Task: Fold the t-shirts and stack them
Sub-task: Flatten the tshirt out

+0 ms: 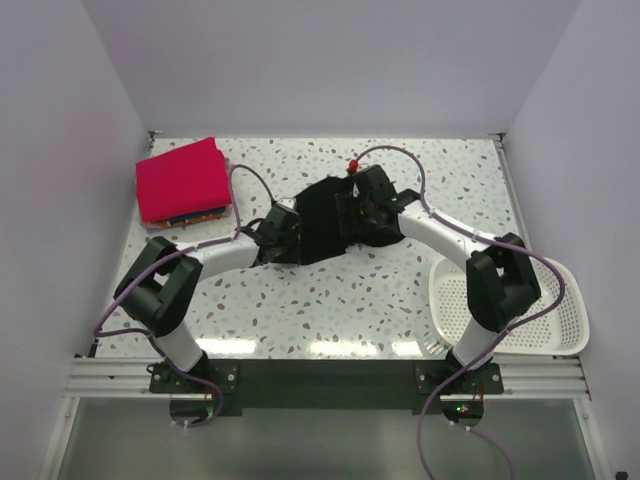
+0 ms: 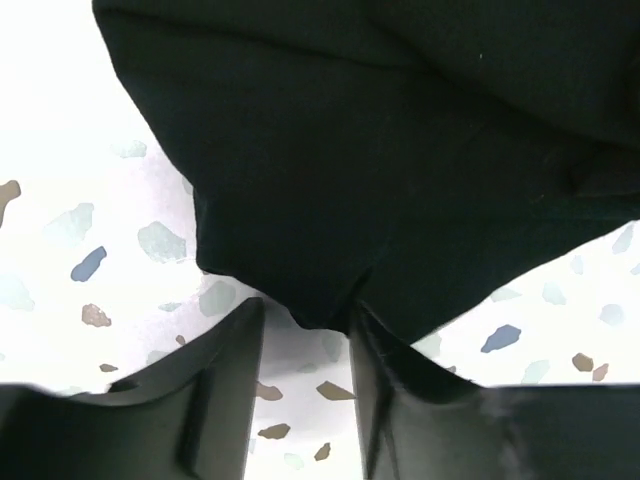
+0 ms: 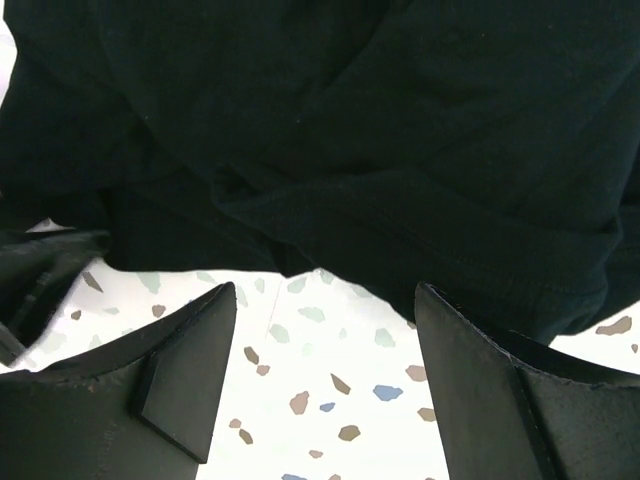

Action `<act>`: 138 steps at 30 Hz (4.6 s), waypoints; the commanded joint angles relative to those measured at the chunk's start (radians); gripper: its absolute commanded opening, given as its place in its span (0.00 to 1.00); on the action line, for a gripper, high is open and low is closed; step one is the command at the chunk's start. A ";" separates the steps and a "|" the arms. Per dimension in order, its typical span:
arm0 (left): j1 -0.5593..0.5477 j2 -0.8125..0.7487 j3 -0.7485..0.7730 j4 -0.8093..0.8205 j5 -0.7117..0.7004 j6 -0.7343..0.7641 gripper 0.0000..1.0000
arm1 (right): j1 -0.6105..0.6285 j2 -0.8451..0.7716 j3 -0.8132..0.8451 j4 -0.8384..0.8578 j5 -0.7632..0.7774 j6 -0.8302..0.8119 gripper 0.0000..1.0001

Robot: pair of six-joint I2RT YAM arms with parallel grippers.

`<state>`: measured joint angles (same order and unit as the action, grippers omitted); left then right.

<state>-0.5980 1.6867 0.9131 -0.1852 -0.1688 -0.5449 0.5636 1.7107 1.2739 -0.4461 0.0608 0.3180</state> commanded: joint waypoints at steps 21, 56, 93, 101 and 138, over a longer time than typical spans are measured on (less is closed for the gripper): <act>0.024 -0.185 0.107 -0.198 -0.218 0.083 0.00 | -0.013 0.189 0.176 -0.048 0.080 -0.039 0.00; 0.190 -0.644 0.284 -0.475 -0.207 0.376 0.00 | -0.258 -0.300 0.610 -0.298 0.620 -0.272 0.00; 0.191 -0.096 0.139 -0.258 0.003 0.402 0.00 | 0.119 -0.200 -0.212 -0.028 -0.059 0.204 0.63; 0.195 -0.098 0.136 -0.255 -0.003 0.408 0.00 | 0.139 -0.074 -0.219 0.015 -0.035 0.220 0.60; 0.202 -0.137 0.187 -0.258 0.008 0.405 0.00 | 0.081 -0.204 -0.030 -0.307 0.278 0.083 0.00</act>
<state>-0.4049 1.6028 1.0515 -0.4797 -0.1711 -0.1524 0.6872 1.5986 1.1965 -0.6670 0.2459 0.4507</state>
